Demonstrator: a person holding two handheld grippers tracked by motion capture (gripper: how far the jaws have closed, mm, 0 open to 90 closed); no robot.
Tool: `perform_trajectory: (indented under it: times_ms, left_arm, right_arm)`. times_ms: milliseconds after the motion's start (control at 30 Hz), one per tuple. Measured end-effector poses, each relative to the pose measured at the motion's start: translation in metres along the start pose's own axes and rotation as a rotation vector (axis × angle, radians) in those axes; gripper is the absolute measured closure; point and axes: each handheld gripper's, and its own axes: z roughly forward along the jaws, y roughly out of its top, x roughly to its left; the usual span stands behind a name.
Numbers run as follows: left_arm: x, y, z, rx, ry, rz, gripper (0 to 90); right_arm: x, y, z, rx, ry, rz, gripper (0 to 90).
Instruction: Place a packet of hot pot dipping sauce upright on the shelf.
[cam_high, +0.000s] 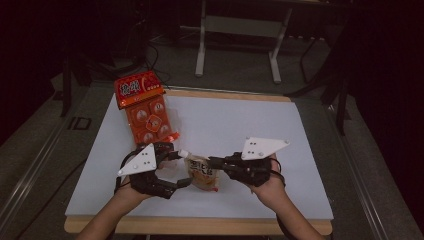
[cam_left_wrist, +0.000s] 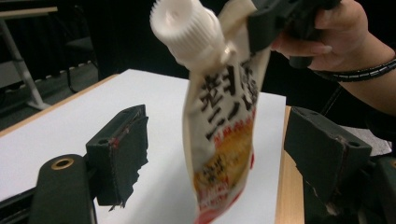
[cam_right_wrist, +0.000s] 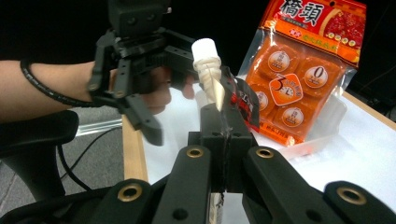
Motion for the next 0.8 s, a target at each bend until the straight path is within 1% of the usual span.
perform_trajectory:
  times_ms: [33,67,100,133,167,200,233,267,300,333,367,400,433,467,500,567,600,633,667,700,733,800]
  left_arm:
    - [0.0,0.0,0.0,0.0,0.0,0.0,29.9]
    - [0.001,0.0,0.0,-0.014,-0.013,0.003,31.8]
    - [0.002,0.0,-0.001,-0.021,-0.036,0.002,36.4]
    - [0.002,0.0,-0.001,-0.021,-0.036,0.002,43.2]
    - [0.002,0.0,-0.001,-0.024,-0.047,0.014,45.1]
    - [0.002,0.0,-0.002,-0.031,-0.059,0.02,51.8]
    - [0.002,0.0,-0.002,-0.031,-0.059,0.02,55.0]
    - [0.003,0.0,-0.003,-0.034,-0.059,0.015,55.2]
    - [0.004,-0.001,-0.004,-0.03,-0.048,0.022,60.5]
    - [0.004,-0.001,-0.004,-0.03,-0.048,0.022,70.9]
    - [0.005,-0.001,-0.006,-0.029,-0.036,0.029,70.9]
    - [0.009,0.0,-0.008,-0.026,-0.033,0.018,81.7]
    - [0.009,0.0,-0.008,-0.026,-0.033,0.018,85.0]
    - [0.01,0.003,-0.009,-0.003,-0.03,0.032,85.0]
    - [0.01,0.004,-0.009,0.004,-0.03,0.048,88.7]
    - [0.009,0.007,-0.01,0.014,-0.03,0.082,89.8]
    - [0.009,0.008,-0.011,0.013,-0.018,0.107,90.0]
    - [0.009,0.01,-0.011,0.008,-0.021,0.119,90.0]
    - [0.011,0.011,-0.013,-0.002,-0.027,0.124,90.0]
    - [0.013,0.011,-0.014,-0.006,-0.03,0.126,90.0]
    - [0.014,0.012,-0.015,-0.009,-0.024,0.121,90.0]
    - [0.017,0.014,-0.02,-0.027,-0.023,0.136,90.0]
  right_arm:
    - [0.001,0.001,0.001,0.002,-0.001,-0.004,90.0]
    - [0.001,0.001,0.002,0.003,0.002,-0.004,90.0]
    - [0.001,0.001,0.003,0.003,0.01,-0.002,90.0]
    - [0.002,0.001,0.004,0.004,0.011,-0.003,90.0]
    - [0.002,0.0,0.005,0.006,0.01,-0.004,90.0]
    - [0.002,0.0,0.006,0.006,0.014,-0.002,90.0]
    - [0.002,0.0,0.006,0.006,0.014,-0.002,90.0]
    - [0.001,0.0,0.008,0.012,0.01,-0.007,90.0]
    - [0.0,0.001,0.009,0.013,0.011,-0.007,90.0]
    - [0.0,0.001,0.009,0.013,0.012,-0.004,90.0]
    - [0.0,0.001,0.009,0.013,0.012,-0.004,90.0]
    - [-0.002,0.0,0.011,0.018,0.016,0.004,90.0]
    - [-0.002,0.0,0.011,0.018,0.016,0.004,90.0]
    - [-0.002,0.0,0.012,0.017,0.02,0.007,90.0]
    - [-0.003,0.0,0.013,0.016,0.008,0.01,90.0]
    - [-0.005,0.0,0.013,0.011,0.009,0.016,89.8]
    - [-0.005,0.0,0.013,0.006,0.009,0.019,89.8]
    - [-0.005,0.0,0.013,-0.001,0.006,0.017,89.2]
    - [-0.004,0.001,0.013,-0.007,-0.002,0.011,87.7]
    - [-0.004,0.002,0.013,-0.014,-0.001,0.009,83.3]
    - [-0.004,0.003,0.013,-0.017,-0.006,0.01,73.1]
    - [-0.006,0.004,0.012,-0.032,-0.016,0.025,55.3]
